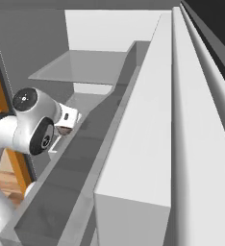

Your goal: Pick the egg and butter from the fridge and place them by the bowl for mixing.

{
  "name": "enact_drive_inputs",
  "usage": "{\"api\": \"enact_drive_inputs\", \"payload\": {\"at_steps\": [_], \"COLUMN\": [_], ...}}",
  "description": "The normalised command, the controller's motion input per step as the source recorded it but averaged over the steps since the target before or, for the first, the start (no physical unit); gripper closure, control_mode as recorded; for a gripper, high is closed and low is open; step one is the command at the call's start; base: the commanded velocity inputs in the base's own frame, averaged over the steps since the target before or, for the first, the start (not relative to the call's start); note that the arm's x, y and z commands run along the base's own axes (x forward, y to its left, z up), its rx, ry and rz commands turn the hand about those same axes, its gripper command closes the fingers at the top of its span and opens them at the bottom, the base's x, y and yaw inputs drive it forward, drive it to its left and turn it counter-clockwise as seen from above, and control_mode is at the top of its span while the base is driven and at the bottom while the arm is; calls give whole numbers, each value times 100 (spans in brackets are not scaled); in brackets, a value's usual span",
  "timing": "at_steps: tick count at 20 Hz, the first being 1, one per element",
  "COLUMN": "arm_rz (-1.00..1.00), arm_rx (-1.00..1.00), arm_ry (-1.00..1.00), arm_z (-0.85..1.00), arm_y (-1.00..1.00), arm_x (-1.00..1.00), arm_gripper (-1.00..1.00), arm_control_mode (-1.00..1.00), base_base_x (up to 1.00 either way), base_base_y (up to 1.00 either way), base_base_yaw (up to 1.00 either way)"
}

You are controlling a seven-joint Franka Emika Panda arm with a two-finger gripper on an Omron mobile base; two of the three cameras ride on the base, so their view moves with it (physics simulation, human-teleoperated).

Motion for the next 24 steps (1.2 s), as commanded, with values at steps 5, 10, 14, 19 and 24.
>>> {"api": "enact_drive_inputs", "payload": {"at_steps": [5,10,14,19,24], "arm_rz": [0,8,0,0,0], "arm_rx": [-6,-7,0,0,0], "arm_ry": [-28,-27,0,0,0], "arm_z": [31,10,0,0,0], "arm_y": [40,35,0,0,0], "arm_x": [-100,-60,0,0,0], "arm_gripper": [100,100,100,100,100], "arm_control_mode": [-100,100,100,100,100], "base_base_x": [0,-40,-90,-22,0], "base_base_y": [0,27,67,55,36], "base_base_yaw": [0,14,54,81,94]}}
